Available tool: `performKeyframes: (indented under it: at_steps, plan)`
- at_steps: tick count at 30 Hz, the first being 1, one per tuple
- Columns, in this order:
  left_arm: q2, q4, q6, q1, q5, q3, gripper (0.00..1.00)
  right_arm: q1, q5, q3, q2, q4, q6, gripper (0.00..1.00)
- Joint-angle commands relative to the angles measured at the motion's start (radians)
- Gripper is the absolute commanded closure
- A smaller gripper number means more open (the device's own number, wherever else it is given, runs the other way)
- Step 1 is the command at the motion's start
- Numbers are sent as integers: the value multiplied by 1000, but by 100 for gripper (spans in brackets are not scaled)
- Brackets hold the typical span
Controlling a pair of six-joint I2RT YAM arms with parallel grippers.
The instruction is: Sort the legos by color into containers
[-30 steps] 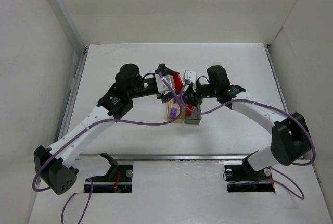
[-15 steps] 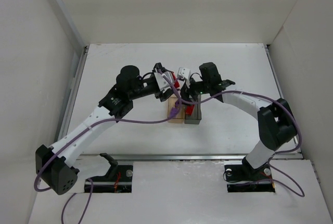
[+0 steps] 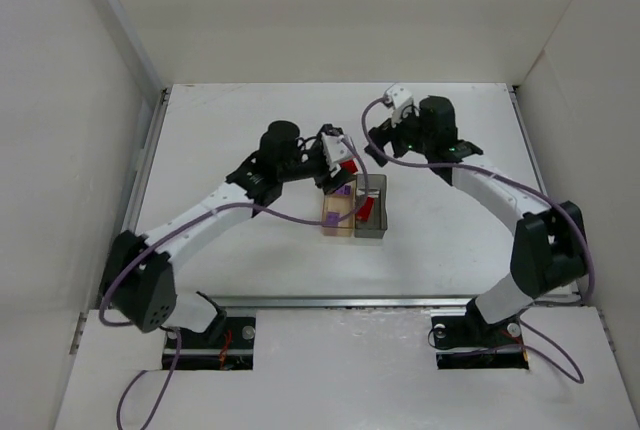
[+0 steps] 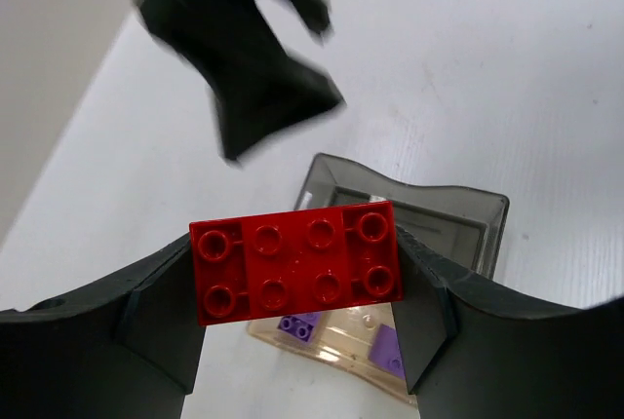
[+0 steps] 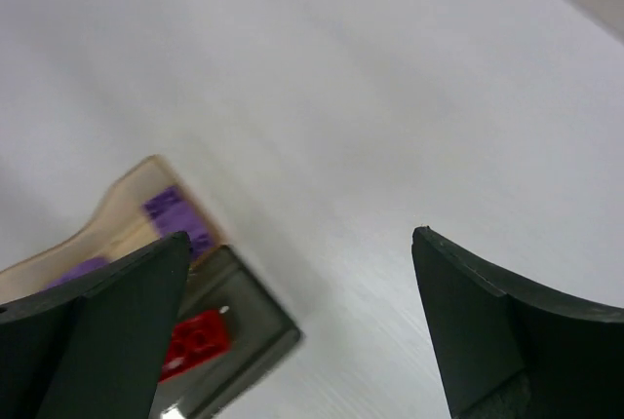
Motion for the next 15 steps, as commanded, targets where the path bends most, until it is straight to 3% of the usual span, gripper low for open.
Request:
performKeyframes:
  at_steps: [1,4,10,13,15]
  plan:
    - [126,49,-20,-18,36,66,100,-25,344,-23,-125,131,109,0]
    - [314,49,35,-42,36,177,100,-35,504,-80,-170,131,109,0]
    - [410,14,171,-62,74,202,97,-44,580,-181,-278,131,109,0]
    - [462,-34,183,-74,83,239,73,-44,590,-211,-297,131,96,0]
    - [488,-68,183,-75,83,268,39,-44,600,-221,-323,131,96,0]
